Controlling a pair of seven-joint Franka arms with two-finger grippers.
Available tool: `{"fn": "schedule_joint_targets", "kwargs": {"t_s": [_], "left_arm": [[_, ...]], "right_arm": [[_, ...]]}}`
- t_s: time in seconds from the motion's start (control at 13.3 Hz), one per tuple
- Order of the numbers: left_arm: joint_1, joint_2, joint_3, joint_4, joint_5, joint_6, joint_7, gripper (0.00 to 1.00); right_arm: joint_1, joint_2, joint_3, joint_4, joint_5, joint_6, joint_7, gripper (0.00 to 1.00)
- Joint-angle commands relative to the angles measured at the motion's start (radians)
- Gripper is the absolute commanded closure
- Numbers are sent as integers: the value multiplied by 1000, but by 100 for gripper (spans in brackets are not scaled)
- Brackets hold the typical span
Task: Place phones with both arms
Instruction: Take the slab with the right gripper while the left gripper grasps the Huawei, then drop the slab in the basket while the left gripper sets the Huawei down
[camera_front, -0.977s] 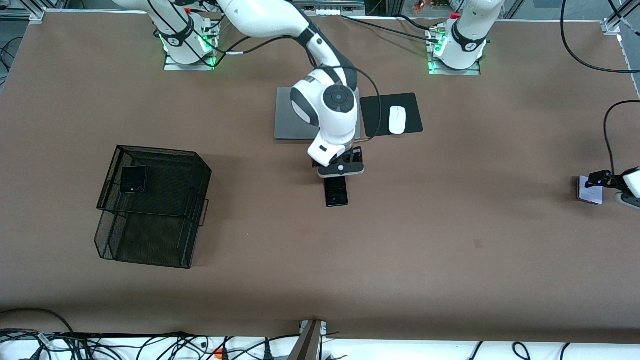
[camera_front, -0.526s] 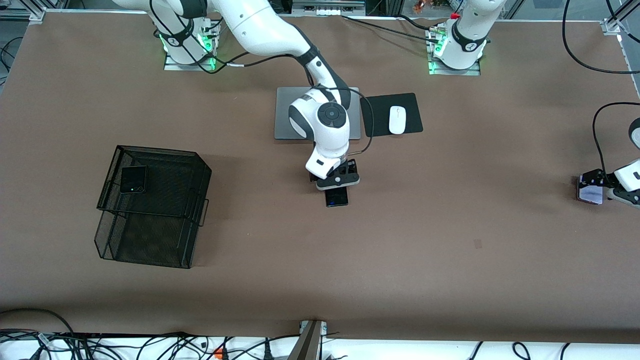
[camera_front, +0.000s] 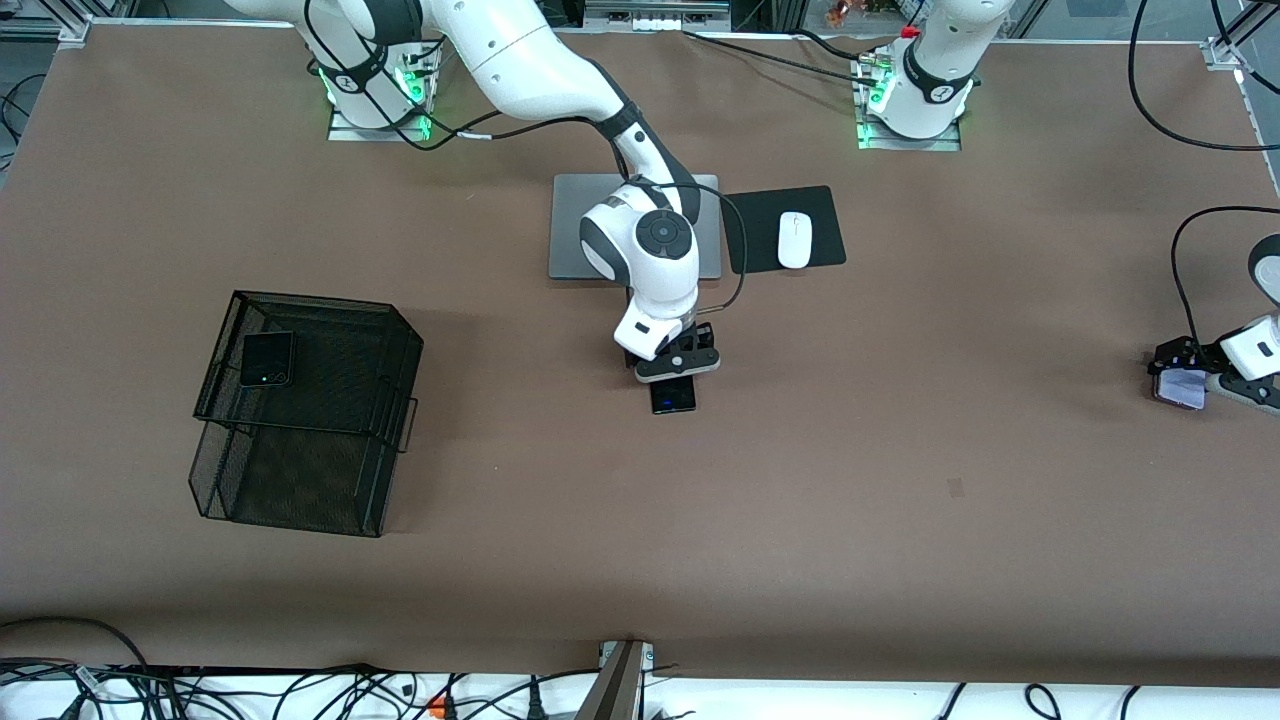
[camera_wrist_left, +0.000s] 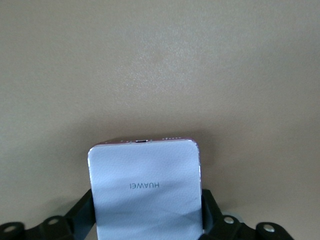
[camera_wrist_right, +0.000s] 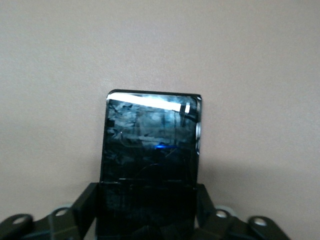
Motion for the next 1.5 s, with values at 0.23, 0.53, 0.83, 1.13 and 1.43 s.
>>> {"fn": "schedule_joint_targets", "kwargs": {"t_s": [0.23, 0.53, 0.83, 1.13, 1.43], "left_arm": [[-2, -67, -145, 90, -1, -267, -74, 59], [-183, -81, -196, 244, 0, -562, -287, 57], [-415, -84, -238, 248, -6, -631, -670, 57], [-684, -31, -240, 248, -144, -607, -999, 57], [-945, 66, -231, 238, -153, -315, -1319, 54]], "right_arm": [[-13, -99, -18, 6, 61, -154, -18, 100], [-98, -289, -53, -7, 51, -424, -51, 100], [-110, -428, -261, -86, 61, -687, -196, 100], [-110, -599, -479, -397, 55, -612, -481, 100], [-115, -611, -558, -579, 75, -430, -667, 100]]}}
